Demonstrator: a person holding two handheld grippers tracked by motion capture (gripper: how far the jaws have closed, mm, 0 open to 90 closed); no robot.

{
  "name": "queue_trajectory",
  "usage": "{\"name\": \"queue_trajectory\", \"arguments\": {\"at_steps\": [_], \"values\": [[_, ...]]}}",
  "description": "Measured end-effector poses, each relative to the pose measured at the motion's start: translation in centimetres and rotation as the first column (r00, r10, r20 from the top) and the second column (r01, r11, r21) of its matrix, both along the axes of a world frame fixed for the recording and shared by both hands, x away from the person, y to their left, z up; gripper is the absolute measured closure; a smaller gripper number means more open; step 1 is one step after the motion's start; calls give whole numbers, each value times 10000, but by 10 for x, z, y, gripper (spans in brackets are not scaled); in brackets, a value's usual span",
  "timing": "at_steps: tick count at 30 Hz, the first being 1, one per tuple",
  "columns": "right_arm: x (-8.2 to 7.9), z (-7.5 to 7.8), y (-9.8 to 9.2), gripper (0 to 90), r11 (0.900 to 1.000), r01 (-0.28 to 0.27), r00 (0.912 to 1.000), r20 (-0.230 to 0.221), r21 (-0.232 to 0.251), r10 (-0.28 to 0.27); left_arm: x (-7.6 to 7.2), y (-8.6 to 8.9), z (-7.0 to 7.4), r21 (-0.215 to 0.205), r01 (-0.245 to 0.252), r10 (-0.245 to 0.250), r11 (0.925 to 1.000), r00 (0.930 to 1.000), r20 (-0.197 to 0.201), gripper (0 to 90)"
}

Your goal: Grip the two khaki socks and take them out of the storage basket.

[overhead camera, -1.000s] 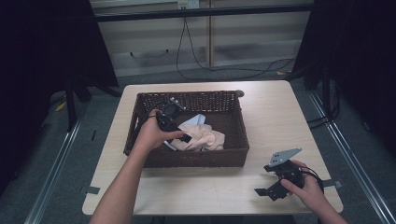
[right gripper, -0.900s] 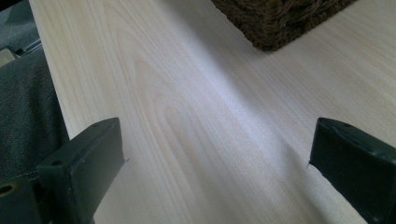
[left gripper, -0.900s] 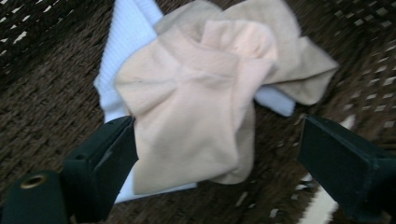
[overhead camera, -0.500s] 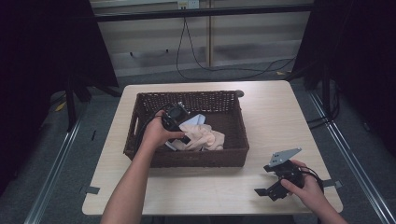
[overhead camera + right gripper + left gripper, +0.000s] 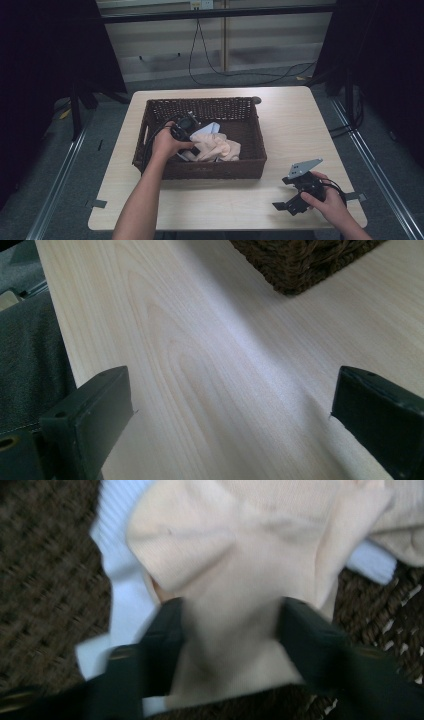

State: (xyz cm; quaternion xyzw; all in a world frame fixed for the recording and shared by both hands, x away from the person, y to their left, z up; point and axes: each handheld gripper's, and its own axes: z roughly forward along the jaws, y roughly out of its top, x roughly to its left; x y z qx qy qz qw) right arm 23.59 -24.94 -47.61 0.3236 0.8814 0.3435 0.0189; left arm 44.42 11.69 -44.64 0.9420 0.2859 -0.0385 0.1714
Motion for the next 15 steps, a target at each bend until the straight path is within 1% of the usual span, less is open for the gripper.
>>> {"name": "queue_trajectory", "arguments": {"at_steps": [1,2,4,5,7,8,9,10,11,13,14,15], "values": [[0,0,0,22,10000,7,10000,-3,41,-7,0,1,-1,-9,39,-39,10000,10000,43,552],[0,0,0,22,10000,18,10000,32,46,-18,0,1,0,75,-2,2,10000,10000,-30,623],[0,0,0,22,10000,5,10000,28,33,-5,0,3,1,193,-34,35,9998,10000,-53,751],[0,0,0,22,10000,10,10000,26,-14,-10,0,3,3,329,-161,166,9993,9997,-174,813],[0,0,0,22,10000,25,10000,-27,-3,-25,0,3,6,420,-172,187,9990,9992,-343,836],[0,0,0,22,10000,34,10000,-26,1,-34,0,3,8,536,-282,303,9982,9988,-374,840],[1,0,0,22,10000,17,10000,3,8,-17,0,3,11,603,-385,417,9974,9977,-530,843],[1,0,0,22,10000,-6,10000,32,45,5,0,3,14,576,-496,535,9971,9963,-673,844],[1,0,-1,22,10000,-13,10000,56,56,13,-1,3,18,452,-682,711,9966,9952,-667,844],[1,0,-1,22,10000,-34,10000,70,51,33,-2,5,23,301,-966,987,9949,9920,-792,844],[1,-1,-1,22,10000,-27,10000,83,75,26,-2,5,27,303,-1028,1051,9942,9909,-841,844],[1,0,0,22,10000,-11,10000,55,45,10,-2,6,32,246,-1082,1099,9938,9907,-803,844]]}}
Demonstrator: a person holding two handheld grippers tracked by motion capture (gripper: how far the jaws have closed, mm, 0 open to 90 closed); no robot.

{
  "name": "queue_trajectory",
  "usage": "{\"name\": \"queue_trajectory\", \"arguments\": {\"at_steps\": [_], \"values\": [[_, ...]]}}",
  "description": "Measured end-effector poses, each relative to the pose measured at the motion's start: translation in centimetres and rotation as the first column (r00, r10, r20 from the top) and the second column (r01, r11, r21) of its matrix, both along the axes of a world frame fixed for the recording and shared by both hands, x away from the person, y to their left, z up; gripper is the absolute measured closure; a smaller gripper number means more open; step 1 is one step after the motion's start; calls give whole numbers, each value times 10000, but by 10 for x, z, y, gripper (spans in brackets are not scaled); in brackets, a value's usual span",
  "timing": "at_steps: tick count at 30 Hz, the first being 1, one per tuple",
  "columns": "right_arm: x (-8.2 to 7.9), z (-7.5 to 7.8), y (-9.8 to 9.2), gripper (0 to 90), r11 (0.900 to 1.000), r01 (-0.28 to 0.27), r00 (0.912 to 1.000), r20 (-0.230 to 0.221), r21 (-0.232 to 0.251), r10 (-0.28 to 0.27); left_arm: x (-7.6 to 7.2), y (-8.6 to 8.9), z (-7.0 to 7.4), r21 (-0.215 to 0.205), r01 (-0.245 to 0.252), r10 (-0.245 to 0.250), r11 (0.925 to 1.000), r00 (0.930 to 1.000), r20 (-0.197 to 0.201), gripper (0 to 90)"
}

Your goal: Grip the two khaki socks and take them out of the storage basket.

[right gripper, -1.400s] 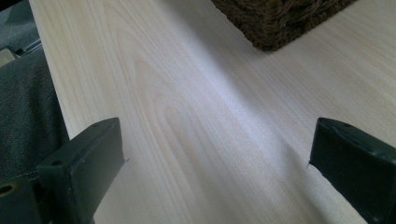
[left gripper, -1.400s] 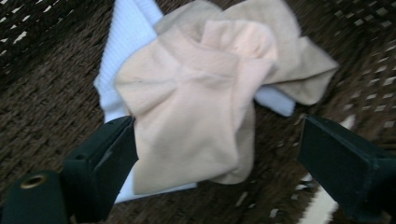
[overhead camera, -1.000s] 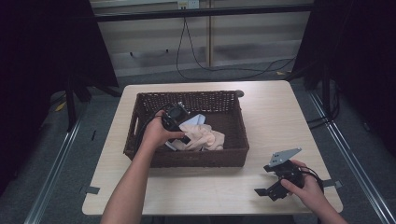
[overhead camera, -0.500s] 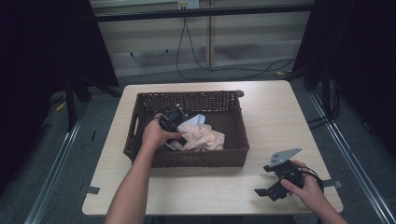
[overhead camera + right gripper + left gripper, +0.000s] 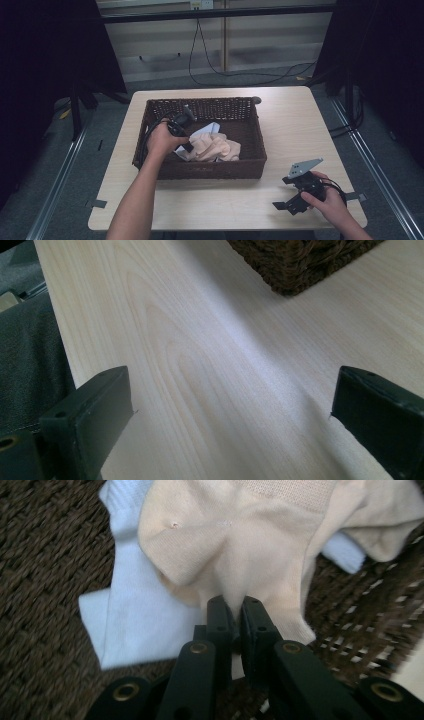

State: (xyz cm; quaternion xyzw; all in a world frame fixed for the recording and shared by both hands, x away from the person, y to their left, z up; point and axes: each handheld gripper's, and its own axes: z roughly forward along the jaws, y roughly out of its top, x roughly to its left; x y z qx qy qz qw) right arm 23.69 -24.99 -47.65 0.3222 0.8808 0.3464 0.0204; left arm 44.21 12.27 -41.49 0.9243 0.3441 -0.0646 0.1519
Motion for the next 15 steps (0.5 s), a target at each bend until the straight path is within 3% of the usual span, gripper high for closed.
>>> {"name": "queue_trajectory", "arguments": {"at_steps": [6,15], "values": [[0,0,0,22,10000,9,10000,-27,7,-9,-2,3,25,-550,-539,533,9970,9985,-127,845],[0,0,1,22,10000,46,10000,-83,-37,-46,-7,6,57,-914,-449,409,9948,9982,-449,845]]}}
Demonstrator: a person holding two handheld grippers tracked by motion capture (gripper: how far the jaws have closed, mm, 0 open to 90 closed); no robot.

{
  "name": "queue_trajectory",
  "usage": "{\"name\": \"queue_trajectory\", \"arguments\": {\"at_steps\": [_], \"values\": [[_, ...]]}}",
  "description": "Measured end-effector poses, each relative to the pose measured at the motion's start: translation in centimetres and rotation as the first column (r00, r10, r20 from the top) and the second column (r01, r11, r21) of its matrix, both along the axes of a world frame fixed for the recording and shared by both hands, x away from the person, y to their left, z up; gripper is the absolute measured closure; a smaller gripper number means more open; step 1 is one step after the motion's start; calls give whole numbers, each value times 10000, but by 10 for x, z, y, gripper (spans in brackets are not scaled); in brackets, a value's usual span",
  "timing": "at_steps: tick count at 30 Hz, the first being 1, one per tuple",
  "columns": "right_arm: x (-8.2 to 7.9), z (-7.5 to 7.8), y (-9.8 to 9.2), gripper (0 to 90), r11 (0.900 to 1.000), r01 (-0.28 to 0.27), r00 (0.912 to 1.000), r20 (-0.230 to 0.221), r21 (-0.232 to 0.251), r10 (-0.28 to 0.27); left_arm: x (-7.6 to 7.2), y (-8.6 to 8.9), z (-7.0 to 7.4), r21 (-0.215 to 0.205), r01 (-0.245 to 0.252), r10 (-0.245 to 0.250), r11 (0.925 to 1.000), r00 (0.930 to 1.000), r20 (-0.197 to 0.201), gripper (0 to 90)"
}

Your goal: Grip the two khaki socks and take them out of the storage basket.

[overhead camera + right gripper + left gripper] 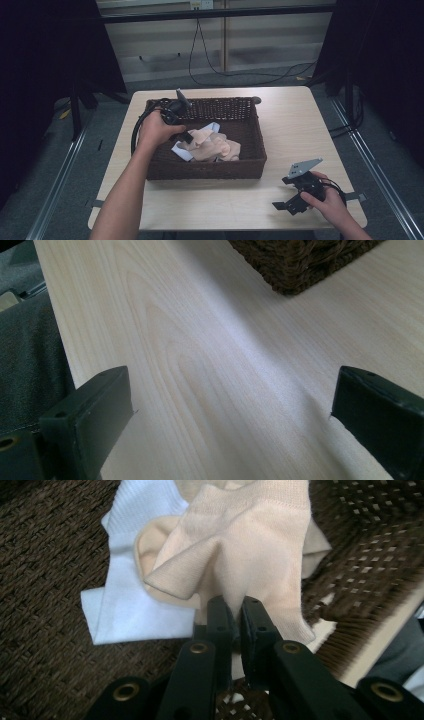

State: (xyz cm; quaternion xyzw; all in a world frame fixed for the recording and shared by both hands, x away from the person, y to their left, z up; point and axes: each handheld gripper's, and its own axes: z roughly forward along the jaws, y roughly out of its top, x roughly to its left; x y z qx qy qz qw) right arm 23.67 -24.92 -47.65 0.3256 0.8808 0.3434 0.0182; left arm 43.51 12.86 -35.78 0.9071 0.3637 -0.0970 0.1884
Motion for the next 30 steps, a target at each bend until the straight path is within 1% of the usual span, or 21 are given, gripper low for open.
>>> {"name": "queue_trajectory", "arguments": {"at_steps": [4,6,7,9,10,12,16,17,23,26,28,29,30], "values": [[0,0,0,22,10000,0,10000,6,-10,0,-4,0,13,11,262,-262,9997,9995,-147,845],[0,0,0,22,10000,-18,10000,8,-15,18,-7,0,19,35,342,-341,9994,9992,-215,844],[0,0,0,22,10000,-13,10000,-1,-19,13,-8,0,22,-45,295,-296,9996,9992,-274,844],[0,0,0,22,10000,-10,10000,-12,7,10,-9,1,27,-111,384,-387,9992,9989,-250,844],[0,0,0,22,10000,5,10000,-11,0,-5,-11,2,31,-44,427,-428,9991,9988,-226,844],[0,0,0,22,10000,-34,10000,59,3,33,-12,2,33,-67,500,-502,9987,9984,-250,844],[0,-1,1,22,10000,-7,10000,-11,1,7,-17,1,43,-158,655,-657,9977,9977,-185,844],[0,-1,1,22,10000,-55,10000,26,16,55,-18,1,45,-193,706,-710,9973,9972,-220,844],[0,-1,0,22,10000,-51,10000,9,44,51,-26,0,58,-90,898,-899,9959,9958,-172,844],[0,-1,0,22,10000,-42,10000,-1,31,42,-30,0,62,-240,1027,-1031,9944,9945,-157,844],[0,-1,1,22,10000,-15,10000,-5,-8,15,-34,0,64,-249,1154,-1158,9930,9932,-136,844],[0,-1,1,22,10000,-49,10000,15,21,49,-36,0,65,-281,1142,-1146,9931,9933,-121,844],[0,-1,1,22,10000,-32,10000,-34,13,32,-38,-1,66,-340,1252,-1256,9916,9920,-107,844]]}}
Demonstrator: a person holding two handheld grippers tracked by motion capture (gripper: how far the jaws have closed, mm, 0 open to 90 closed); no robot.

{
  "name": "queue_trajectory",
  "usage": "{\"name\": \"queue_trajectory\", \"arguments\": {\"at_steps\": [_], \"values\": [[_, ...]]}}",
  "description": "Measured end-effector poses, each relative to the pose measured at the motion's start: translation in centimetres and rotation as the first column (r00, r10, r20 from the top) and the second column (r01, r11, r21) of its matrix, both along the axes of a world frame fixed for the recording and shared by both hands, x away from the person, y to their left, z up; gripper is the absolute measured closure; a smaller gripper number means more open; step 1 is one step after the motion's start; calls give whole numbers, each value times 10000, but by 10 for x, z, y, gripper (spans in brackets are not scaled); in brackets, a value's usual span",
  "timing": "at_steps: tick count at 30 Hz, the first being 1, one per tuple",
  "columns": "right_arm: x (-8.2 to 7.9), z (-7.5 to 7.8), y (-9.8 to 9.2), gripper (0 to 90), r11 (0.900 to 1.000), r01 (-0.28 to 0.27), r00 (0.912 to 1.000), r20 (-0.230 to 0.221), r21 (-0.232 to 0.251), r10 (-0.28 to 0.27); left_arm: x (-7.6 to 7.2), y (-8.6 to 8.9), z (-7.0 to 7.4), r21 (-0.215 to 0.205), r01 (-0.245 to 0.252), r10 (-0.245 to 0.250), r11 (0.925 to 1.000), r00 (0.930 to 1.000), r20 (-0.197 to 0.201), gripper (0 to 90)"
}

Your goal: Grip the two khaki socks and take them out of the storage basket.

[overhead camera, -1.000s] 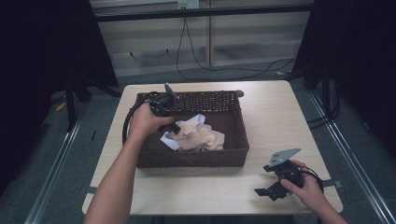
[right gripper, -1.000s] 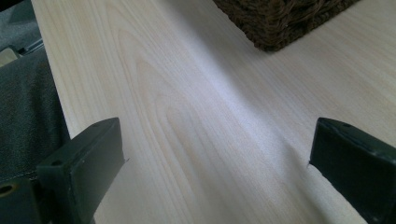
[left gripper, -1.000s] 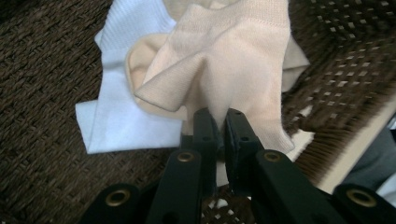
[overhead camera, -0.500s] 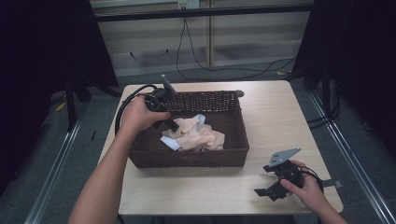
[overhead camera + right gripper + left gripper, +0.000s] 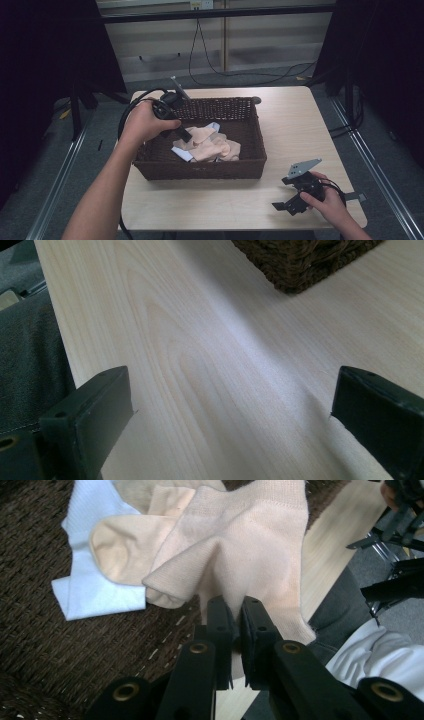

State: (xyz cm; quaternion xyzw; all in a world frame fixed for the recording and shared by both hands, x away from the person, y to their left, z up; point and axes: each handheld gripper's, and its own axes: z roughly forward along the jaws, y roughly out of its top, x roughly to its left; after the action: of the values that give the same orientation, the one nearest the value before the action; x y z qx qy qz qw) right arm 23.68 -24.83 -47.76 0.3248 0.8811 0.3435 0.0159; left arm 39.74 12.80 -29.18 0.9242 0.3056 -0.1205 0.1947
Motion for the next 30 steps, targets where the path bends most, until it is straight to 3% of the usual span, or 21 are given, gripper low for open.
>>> {"name": "queue_trajectory", "arguments": {"at_steps": [10,14,25,30], "values": [[0,1,0,22,10000,20,10000,-32,-19,-20,-18,-4,5,24,599,-599,9982,9982,36,844],[-1,1,0,22,10000,8,10000,-10,-6,-8,-23,-5,3,-94,752,-752,9971,9972,2,843],[0,0,0,22,10000,-14,10000,8,10,14,-36,-5,-1,58,1027,-1027,9947,9947,14,844],[-1,0,1,22,10000,10,10000,-36,20,-10,-43,-6,-8,-64,1398,-1398,9902,9902,12,843]]}}
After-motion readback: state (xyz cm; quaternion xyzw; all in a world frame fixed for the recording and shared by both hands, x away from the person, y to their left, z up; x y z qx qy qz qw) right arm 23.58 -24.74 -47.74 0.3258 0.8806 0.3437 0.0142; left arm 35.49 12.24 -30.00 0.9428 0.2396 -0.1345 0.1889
